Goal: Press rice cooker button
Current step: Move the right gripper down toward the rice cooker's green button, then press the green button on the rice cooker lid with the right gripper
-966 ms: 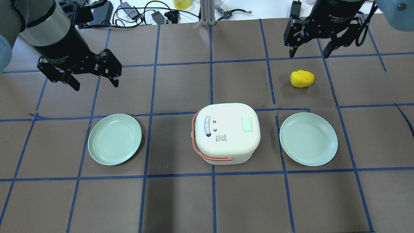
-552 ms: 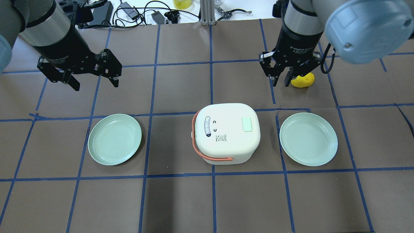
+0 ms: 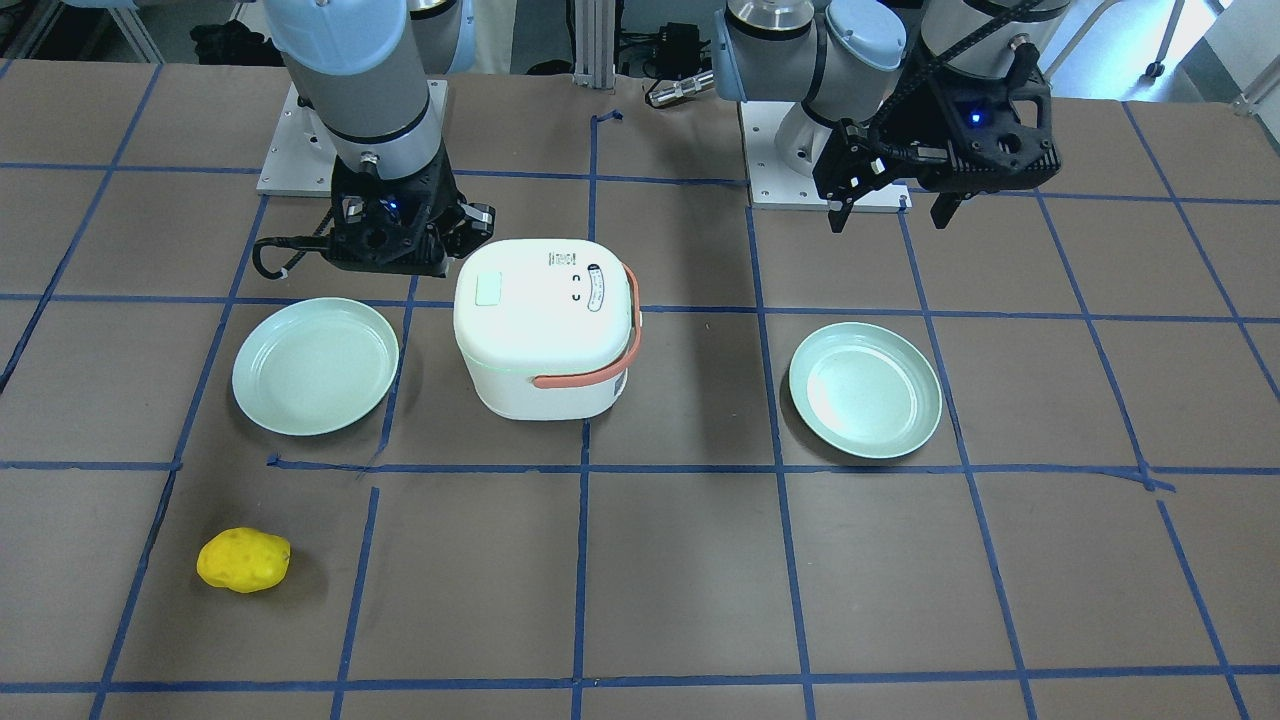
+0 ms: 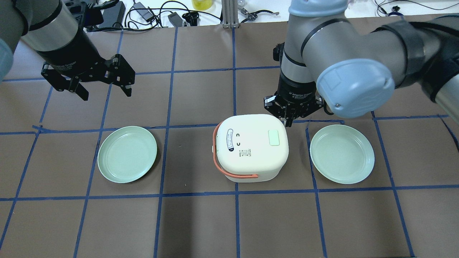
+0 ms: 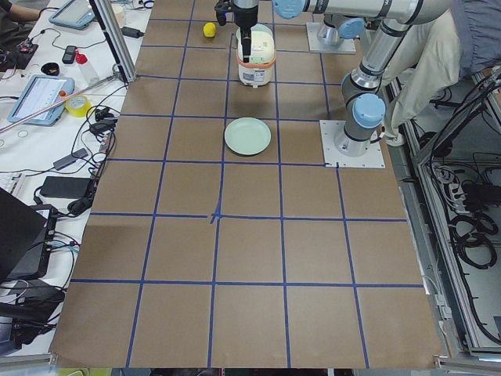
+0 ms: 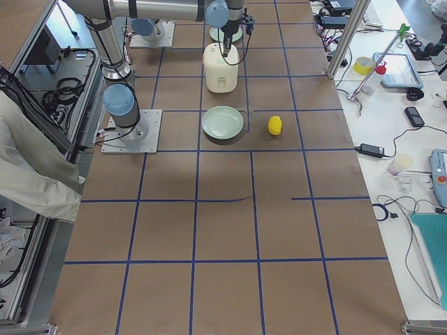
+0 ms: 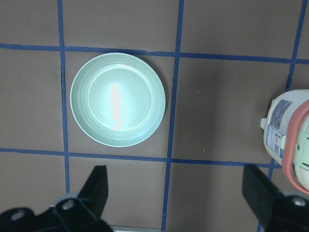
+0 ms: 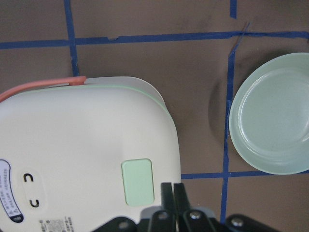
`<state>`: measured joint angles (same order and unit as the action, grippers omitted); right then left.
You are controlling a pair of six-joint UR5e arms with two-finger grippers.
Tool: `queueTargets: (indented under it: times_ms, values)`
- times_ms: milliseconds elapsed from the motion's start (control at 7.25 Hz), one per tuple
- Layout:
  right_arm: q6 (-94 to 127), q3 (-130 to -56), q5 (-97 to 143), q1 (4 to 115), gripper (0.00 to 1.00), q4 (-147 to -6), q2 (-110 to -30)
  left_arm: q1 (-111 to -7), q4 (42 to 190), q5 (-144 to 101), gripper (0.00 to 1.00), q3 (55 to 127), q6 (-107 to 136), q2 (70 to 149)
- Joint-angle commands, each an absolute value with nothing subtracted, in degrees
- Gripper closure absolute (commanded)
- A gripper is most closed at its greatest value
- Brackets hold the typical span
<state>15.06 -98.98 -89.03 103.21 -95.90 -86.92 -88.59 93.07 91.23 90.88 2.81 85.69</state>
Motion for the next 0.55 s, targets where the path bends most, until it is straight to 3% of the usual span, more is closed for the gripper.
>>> queueTargets:
  times_ms: [0,414]
  values:
    - [16.0,-103.2,-88.0,105.2,0.87,-100.7,-86.7,-88.6,93.1,91.2,0.0,90.9,2.8,85.7]
    - [15.6,-105.5,-86.1,105.4,0.86,-104.1,-86.6,-88.6,93.1,91.2,0.0,90.9,2.8,85.7]
